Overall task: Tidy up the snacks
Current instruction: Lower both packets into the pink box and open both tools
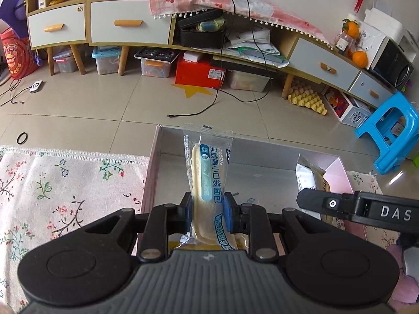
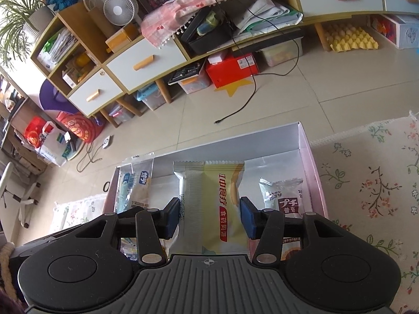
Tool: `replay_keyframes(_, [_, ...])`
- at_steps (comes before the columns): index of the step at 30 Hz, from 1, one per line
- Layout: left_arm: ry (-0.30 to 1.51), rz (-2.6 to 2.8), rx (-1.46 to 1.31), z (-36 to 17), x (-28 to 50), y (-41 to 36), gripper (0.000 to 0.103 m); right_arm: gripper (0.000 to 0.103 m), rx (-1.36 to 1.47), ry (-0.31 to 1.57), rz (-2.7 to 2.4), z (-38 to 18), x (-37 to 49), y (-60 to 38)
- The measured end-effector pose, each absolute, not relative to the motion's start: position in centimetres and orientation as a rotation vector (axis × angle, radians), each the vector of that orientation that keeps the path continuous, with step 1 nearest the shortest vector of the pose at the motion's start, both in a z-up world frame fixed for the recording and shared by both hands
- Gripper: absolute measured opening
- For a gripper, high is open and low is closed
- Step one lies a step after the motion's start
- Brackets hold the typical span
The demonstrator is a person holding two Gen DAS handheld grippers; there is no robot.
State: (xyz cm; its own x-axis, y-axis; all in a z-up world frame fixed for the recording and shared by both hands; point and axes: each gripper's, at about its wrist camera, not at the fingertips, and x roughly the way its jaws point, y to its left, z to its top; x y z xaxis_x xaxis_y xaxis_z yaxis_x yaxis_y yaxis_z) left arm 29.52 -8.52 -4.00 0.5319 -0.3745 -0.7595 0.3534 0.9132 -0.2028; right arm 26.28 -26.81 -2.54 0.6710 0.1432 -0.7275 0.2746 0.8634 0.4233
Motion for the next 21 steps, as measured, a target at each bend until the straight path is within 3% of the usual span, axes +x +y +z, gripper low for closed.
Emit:
replay_keyframes(4, [0.897,-0.433,-0.039,-3.5,29.3,-8.4,0.035,0.066,0.568,0.836,-0.099,-2.3,26.1,-27.2])
replay_keyframes(9, [0.889,-0.445,-0.039,-2.8,28.8,-8.4,0.050,0.068,0.561,0.839,-0.106,-1.6,25.5,-27.3])
replay_keyframes(21, [0.888,-0.463,-0.004,0.0,25.3,-7.7,0.071,0.076,0.516,0.843,-0.121,1.6,21.8,-26.6])
